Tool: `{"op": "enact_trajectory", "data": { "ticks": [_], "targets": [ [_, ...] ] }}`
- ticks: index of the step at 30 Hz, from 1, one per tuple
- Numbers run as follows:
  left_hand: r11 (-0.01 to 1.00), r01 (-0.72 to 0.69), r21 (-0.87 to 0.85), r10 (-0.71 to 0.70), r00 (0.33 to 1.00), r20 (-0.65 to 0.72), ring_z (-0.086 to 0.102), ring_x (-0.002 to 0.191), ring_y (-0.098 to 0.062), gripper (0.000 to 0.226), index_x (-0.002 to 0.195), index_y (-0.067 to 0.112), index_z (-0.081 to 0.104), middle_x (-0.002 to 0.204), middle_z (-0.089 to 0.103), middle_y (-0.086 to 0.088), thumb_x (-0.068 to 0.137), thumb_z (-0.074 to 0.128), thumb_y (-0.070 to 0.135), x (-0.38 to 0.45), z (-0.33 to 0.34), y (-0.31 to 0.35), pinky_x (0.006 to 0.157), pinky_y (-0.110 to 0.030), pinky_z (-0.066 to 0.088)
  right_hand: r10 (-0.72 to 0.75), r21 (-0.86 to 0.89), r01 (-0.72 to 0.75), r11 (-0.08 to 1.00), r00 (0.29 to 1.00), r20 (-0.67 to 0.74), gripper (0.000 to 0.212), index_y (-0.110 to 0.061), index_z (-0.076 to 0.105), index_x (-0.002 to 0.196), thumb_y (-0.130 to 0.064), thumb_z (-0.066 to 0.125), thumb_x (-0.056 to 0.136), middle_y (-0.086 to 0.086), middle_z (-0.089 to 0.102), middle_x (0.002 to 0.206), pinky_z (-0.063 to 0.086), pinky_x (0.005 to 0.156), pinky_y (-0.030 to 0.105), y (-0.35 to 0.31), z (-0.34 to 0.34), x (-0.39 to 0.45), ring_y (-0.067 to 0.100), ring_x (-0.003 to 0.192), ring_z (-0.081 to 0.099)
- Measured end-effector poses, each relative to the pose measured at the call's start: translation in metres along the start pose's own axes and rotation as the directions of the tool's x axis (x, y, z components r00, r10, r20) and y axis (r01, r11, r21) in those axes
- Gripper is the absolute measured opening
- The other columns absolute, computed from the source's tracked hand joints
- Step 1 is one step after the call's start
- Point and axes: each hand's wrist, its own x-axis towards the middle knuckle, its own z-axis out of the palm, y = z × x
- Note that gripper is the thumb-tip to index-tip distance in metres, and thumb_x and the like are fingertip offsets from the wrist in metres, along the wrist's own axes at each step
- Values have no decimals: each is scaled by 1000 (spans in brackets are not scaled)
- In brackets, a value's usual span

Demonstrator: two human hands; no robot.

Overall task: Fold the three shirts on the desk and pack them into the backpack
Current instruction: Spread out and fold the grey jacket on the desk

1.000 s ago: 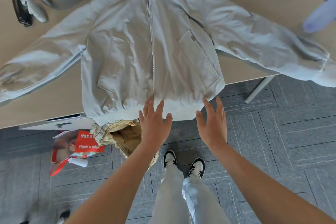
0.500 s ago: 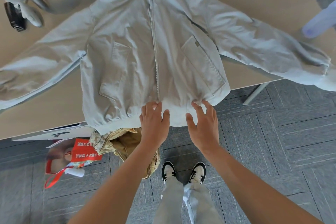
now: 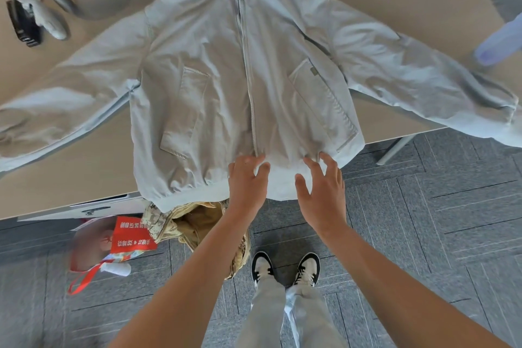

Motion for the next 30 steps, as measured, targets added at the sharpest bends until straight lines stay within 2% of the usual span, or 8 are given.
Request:
{"op": "enact_trajectory", "data": {
  "ticks": [5, 9, 13, 17, 21, 24, 27, 30],
  "targets": [
    [997, -9, 72, 9, 1000, 7, 30, 139, -19, 42, 145, 24, 59, 140, 51, 5, 103, 51, 26, -7, -8, -2, 116, -46, 30, 19, -33, -20, 999, 999, -45, 42, -22, 56, 140, -36, 60, 100, 6, 37, 154, 40, 114, 52, -6, -2, 0, 31, 140, 40],
    [936, -106, 336, 90, 994, 61, 31, 137, -19, 51, 153, 29, 49, 143, 44, 3, 102, 50, 36, -12, -12, -9, 113, -45, 36, -50, -62, 43, 997, 994, -102, 41, -21, 58, 137, -33, 62, 98, 8, 39, 151, 36, 118, 52, -19, -4, 9, 31, 141, 40],
    [895, -169, 413, 230, 968, -103, 38, 132, -26, 45, 142, 18, 56, 141, 48, -5, 100, 54, 34, 3, -21, -6, 104, -50, 46, -151, -92, 141, 986, 983, -106, 42, -20, 54, 140, -33, 60, 99, 10, 35, 158, 28, 124, 54, -33, -6, 47, 32, 149, 33],
    [753, -245, 611, 318, 948, -12, 12, 156, -31, 65, 161, 24, 28, 168, 20, -10, 103, 47, 45, 44, -29, 15, 125, -56, 18, -132, -164, 117, 979, 988, -82, 56, -18, 38, 156, -39, 48, 106, 16, 20, 170, 11, 130, 51, -38, -5, 98, 33, 159, 13],
    [654, -241, 717, 253, 963, 93, -15, 159, -32, 75, 165, 37, 2, 174, -7, -3, 101, 26, 67, 84, -28, 13, 118, -75, -7, -110, -268, 99, 958, 994, -28, 67, -22, 26, 164, -52, 39, 106, 17, 9, 173, 3, 130, 54, -32, 6, 127, 32, 161, 3],
    [621, -240, 746, 268, 960, 85, -5, 160, -35, 77, 164, 39, 3, 174, 4, -6, 99, 25, 73, 94, -25, 4, 118, -76, -5, -89, -309, 64, 949, 994, -66, 65, -24, 36, 159, -55, 43, 102, 17, 26, 167, 11, 128, 53, -37, 9, 133, 35, 157, 20],
    [605, -259, 753, 375, 927, 18, 22, 153, -36, 71, 158, 31, 28, 163, 30, -11, 98, 34, 68, 104, -32, 12, 120, -70, 16, -100, -284, 42, 958, 977, -191, 52, -20, 52, 141, -50, 49, 98, 15, 44, 148, 28, 121, 52, -47, 1, 154, 36, 138, 43],
    [638, -246, 729, 396, 917, -37, 21, 154, -35, 73, 158, 28, 29, 164, 28, -12, 97, 38, 67, 130, -42, 27, 121, -65, 20, -126, -266, 64, 962, 967, -221, 57, -16, 45, 149, -45, 51, 100, 17, 38, 158, 19, 127, 53, -54, -4, 185, 37, 149, 33]
  ]
}}
